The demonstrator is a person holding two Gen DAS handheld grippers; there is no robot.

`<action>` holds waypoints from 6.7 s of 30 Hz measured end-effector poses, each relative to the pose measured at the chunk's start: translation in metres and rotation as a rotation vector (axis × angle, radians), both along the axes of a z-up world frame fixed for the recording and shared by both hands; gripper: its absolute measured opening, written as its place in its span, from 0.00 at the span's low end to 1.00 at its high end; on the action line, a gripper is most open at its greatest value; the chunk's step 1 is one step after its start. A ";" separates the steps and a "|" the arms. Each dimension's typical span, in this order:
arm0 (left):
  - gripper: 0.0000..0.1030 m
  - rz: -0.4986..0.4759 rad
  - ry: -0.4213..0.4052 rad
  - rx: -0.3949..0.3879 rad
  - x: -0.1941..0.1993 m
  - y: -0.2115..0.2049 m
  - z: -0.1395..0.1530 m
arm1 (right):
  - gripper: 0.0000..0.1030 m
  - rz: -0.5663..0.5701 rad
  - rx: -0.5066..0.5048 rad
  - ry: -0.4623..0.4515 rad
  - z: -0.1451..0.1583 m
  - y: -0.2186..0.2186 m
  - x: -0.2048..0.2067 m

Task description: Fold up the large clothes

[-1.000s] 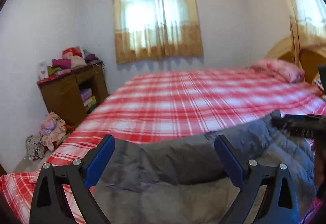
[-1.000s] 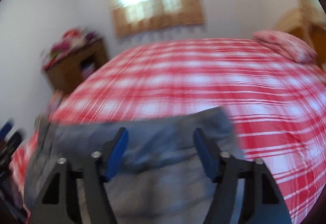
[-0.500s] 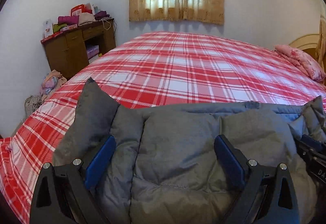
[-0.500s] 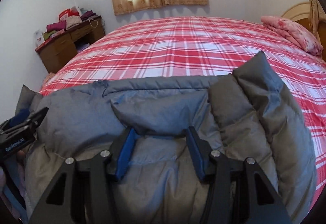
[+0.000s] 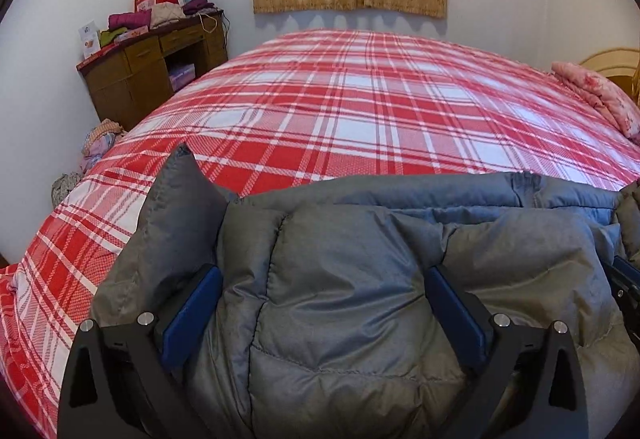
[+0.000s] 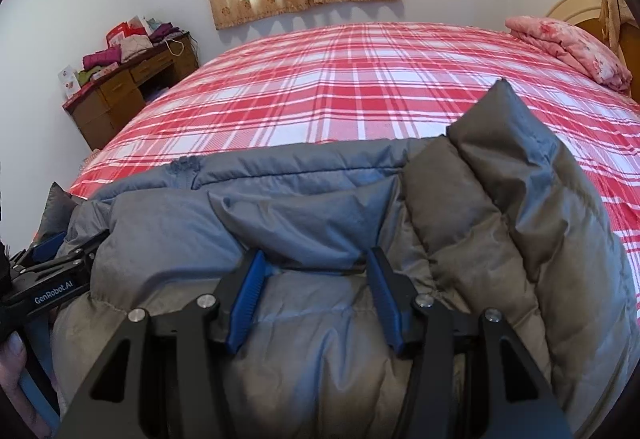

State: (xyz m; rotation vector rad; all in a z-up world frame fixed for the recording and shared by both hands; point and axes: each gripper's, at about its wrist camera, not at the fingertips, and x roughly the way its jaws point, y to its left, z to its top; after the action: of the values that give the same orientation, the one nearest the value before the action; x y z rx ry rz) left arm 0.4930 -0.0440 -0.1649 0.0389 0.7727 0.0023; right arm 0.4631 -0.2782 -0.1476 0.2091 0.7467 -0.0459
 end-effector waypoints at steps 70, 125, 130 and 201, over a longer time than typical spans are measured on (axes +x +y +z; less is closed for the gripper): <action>0.99 0.044 0.090 0.190 -0.002 -0.023 -0.006 | 0.66 0.073 -0.200 0.134 -0.010 0.069 0.026; 0.08 0.048 -0.074 -0.266 -0.205 0.117 0.022 | 0.92 0.102 -0.406 0.016 -0.013 0.132 -0.143; 0.08 0.105 -0.109 -0.259 -0.221 0.156 0.044 | 0.84 0.257 -0.353 -0.020 0.004 0.155 -0.151; 0.83 -0.169 -0.226 0.276 -0.133 -0.083 0.072 | 0.30 -0.067 -0.089 0.021 0.078 -0.015 -0.086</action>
State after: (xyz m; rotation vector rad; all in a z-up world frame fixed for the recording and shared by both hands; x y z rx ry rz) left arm 0.3596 -0.1267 -0.0928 0.3602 0.5366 -0.0469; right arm 0.3770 -0.2935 -0.0692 0.1486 0.7563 -0.1454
